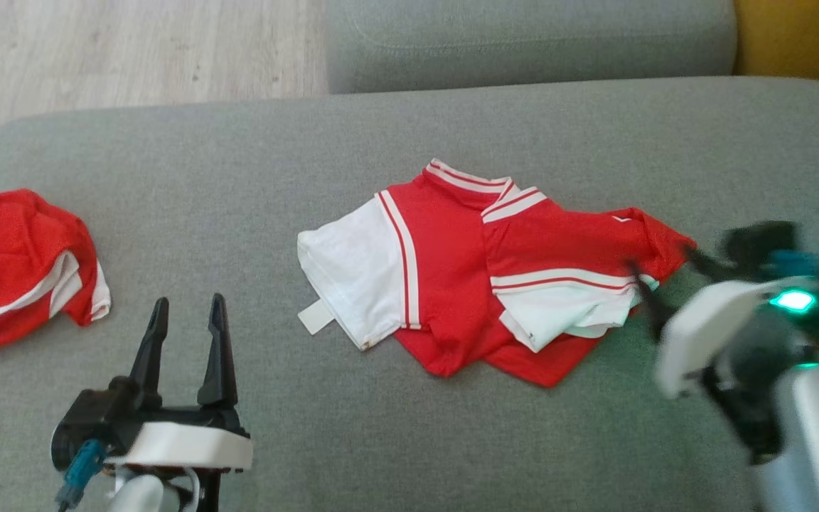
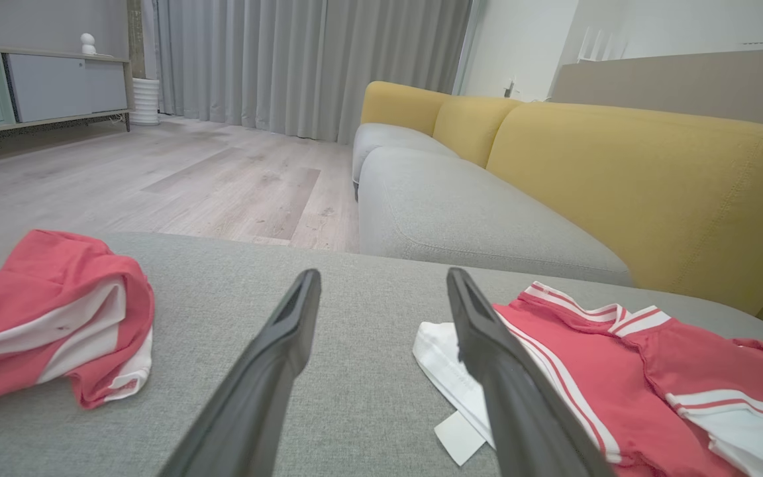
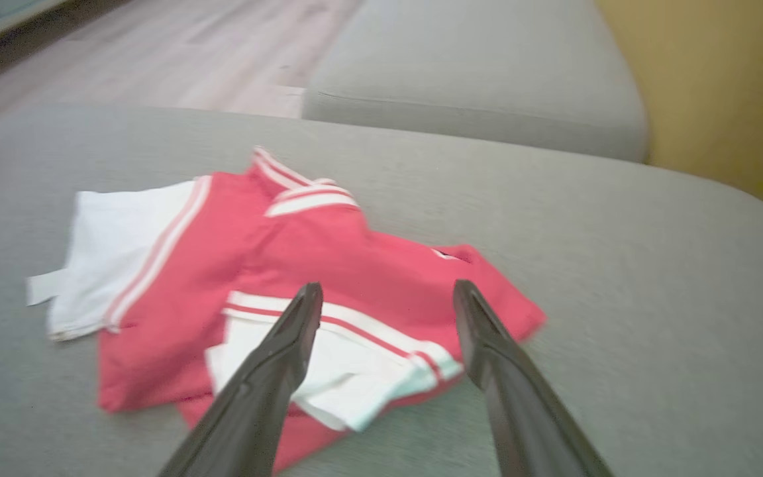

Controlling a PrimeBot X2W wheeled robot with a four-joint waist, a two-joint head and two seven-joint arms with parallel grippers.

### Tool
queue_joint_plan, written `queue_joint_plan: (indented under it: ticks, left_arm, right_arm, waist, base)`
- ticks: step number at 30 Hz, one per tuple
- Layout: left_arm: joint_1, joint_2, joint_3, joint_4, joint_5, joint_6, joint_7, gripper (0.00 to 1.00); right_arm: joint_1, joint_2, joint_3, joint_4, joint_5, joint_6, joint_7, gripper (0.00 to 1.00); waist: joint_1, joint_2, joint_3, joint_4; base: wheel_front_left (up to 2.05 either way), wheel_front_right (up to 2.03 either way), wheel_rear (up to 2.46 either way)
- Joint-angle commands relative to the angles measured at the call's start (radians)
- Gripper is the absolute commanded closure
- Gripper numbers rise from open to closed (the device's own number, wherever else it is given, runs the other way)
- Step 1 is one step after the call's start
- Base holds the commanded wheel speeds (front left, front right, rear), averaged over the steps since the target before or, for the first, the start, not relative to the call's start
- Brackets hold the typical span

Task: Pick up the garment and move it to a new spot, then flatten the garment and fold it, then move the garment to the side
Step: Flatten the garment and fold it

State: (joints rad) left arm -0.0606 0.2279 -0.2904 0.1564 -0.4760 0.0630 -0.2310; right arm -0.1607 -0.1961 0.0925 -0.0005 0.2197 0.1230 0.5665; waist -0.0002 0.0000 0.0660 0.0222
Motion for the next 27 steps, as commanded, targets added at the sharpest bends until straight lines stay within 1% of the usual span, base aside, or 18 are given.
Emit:
queue_joint_plan:
  ticks: [1,2,4,7,9,10,13,17,21,22,24,25,27]
  left_arm:
    - [-0.057,0.017,0.04,-0.037,-0.003,0.009,-0.012,0.0]
    - [-0.061,0.019,0.041,-0.041,-0.003,0.01,-0.012,0.0]
    - [-0.071,0.02,0.043,-0.048,-0.002,0.013,-0.011,0.0]
    - [-0.091,0.021,0.041,-0.055,0.0,0.012,-0.011,0.0]
    - [-0.107,0.02,0.035,-0.054,0.003,0.008,-0.011,0.0]
    - [-0.107,0.02,0.035,-0.054,0.003,0.008,-0.011,0.0]
    - [-0.131,0.016,0.025,-0.048,0.007,0.001,-0.012,0.0]
    - [-0.155,0.008,0.011,-0.034,0.011,-0.008,-0.014,0.0]
    - [-0.169,0.002,0.004,-0.02,0.013,-0.014,-0.017,0.0]
    - [-0.172,0.0,0.001,-0.016,0.014,-0.015,-0.017,0.0]
    - [-0.176,-0.002,0.0,-0.008,0.013,-0.018,-0.019,0.0]
    - [-0.177,-0.003,0.001,-0.004,0.013,-0.019,-0.02,0.0]
    - [-0.177,-0.003,0.002,0.003,0.012,-0.021,-0.021,0.0]
  right_arm:
    - [-0.043,0.015,0.077,-0.091,0.003,0.008,0.01,0.0]
    - [-0.051,0.023,0.115,-0.1,0.0,0.008,0.009,0.0]
    - [-0.084,0.038,0.193,-0.067,-0.015,0.008,0.002,0.0]
    - [-0.17,0.073,0.268,0.058,-0.036,0.008,-0.033,0.0]
    - [-0.24,0.095,0.282,0.161,-0.069,0.008,-0.064,0.0]
    - [-0.24,0.095,0.282,0.161,-0.069,0.008,-0.064,0.0]
    - [-0.34,0.123,0.283,0.313,-0.116,0.008,-0.102,0.0]
    - [-0.446,0.14,0.302,0.489,-0.172,0.008,-0.139,0.0]
    - [-0.511,0.144,0.314,0.633,-0.241,0.008,-0.126,0.0]
    - [-0.52,0.145,0.307,0.656,-0.253,0.008,-0.13,0.11]
    - [-0.531,0.145,0.286,0.698,-0.275,0.008,-0.131,0.83]
    - [-0.534,0.145,0.273,0.714,-0.28,0.008,-0.133,1.0]
    - [-0.538,0.145,0.253,0.734,-0.292,0.008,-0.14,1.0]
  waist:
    - [0.0002,0.0,0.016,-0.003]
    - [0.0002,0.0,0.024,-0.004]
    - [0.0002,0.0,0.042,-0.004]
    - [0.0002,0.0,0.073,0.003]
    - [0.0002,0.0,0.09,0.013]
    - [0.0002,0.0,0.09,0.013]
    - [0.0002,0.0,0.114,0.033]
    - [0.0002,0.0,0.137,0.055]
    - [0.0002,0.0,0.146,0.065]
    - [0.0002,0.0,0.146,0.067]
    - [0.0002,0.0,0.146,0.067]
    - [0.0002,0.0,0.144,0.065]
    - [0.0002,0.0,0.139,0.06]
  base:
    - [0.0,0.0,0.0]
    - [0.0,0.0,0.0]
    - [0.0,0.0,0.0]
    - [0.0,0.0,0.0]
    - [0.0,0.0,0.0]
    - [0.0,0.0,0.0]
    - [0.0,0.0,0.0]
    - [0.0,0.0,0.0]
    - [0.0,0.0,0.0]
    - [0.0,0.0,0.0]
    - [0.0,0.0,0.0]
    - [0.0,0.0,0.0]
    - [0.0,0.0,0.0]
